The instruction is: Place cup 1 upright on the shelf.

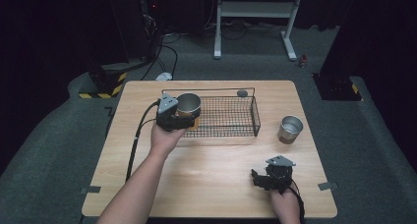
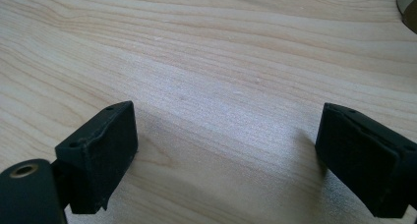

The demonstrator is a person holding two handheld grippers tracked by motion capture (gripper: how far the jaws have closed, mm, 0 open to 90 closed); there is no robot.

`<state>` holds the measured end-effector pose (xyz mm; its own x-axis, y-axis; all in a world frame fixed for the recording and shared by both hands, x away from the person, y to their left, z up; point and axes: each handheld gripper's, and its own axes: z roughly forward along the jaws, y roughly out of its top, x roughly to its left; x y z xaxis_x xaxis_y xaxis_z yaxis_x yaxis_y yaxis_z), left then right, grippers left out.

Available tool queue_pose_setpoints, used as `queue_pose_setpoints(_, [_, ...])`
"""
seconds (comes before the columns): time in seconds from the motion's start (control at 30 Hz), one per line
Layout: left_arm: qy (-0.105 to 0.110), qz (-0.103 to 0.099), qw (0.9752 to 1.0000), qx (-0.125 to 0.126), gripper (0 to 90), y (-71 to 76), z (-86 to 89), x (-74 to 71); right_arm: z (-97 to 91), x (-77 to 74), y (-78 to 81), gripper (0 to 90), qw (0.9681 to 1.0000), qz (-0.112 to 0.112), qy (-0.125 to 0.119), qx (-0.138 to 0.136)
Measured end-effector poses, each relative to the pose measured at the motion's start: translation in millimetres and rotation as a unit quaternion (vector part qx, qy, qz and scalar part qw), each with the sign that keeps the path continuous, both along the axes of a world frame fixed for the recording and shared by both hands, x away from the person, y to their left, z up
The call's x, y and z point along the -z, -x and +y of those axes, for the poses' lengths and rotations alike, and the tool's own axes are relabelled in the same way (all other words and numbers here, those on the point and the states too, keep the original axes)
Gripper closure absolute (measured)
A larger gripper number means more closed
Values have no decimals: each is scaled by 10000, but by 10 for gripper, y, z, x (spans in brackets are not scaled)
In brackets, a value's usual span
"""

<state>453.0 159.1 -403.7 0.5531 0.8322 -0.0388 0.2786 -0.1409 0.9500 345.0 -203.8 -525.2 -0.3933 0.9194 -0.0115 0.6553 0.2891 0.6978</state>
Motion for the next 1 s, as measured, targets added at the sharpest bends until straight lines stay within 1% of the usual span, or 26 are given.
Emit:
queue_pose_setpoints(0.07, [-47, 7, 10000, -15, 136, -31, -18, 1, 0, 0, 0, 89, 10000, -1, 0, 0])
queue_pose_setpoints(0.2, [71, 27, 10000, -38, 136, -82, -44, 12, 0, 0, 0, 89, 10000, -2, 0, -1])
queue_pose_setpoints(0.3, [15, 57, 10000, -46, 136, -123, -67, 17, 0, 0, 0, 89, 10000, -2, 0, -1])
queue_pose_setpoints(0.5, [10, 80, 10000, -59, 136, -202, -119, -5, 0, 0, 0, 89, 10000, -2, -6, 2])
queue_pose_setpoints(0.57, [78, 59, 9999, -72, 136, -224, -127, -9, 0, 0, 0, 89, 10000, -2, -6, 2])
queue_pose_setpoints(0.6, [107, 82, 9999, -81, 136, -237, -132, -11, 1, 0, 0, 89, 10000, -1, -6, 2])
queue_pose_setpoints(0.67, [70, 106, 9999, -93, 136, -261, -142, -12, 1, 0, 0, 89, 10000, -1, -7, 2])
queue_pose_setpoints(0.8, [88, 145, 9998, -127, 136, -303, -165, -13, 1, 0, 1, 89, 10000, 3, -10, 4])
queue_pose_setpoints(0.9, [51, 165, 9997, -148, 136, -331, -184, -6, 3, -2, 6, 90, 10000, 21, -23, 11])
queue_pose_setpoints(1.0, [18, 241, 9995, -179, 136, -364, -205, 23, 2, -2, 7, 90, 10000, 21, -19, 6])
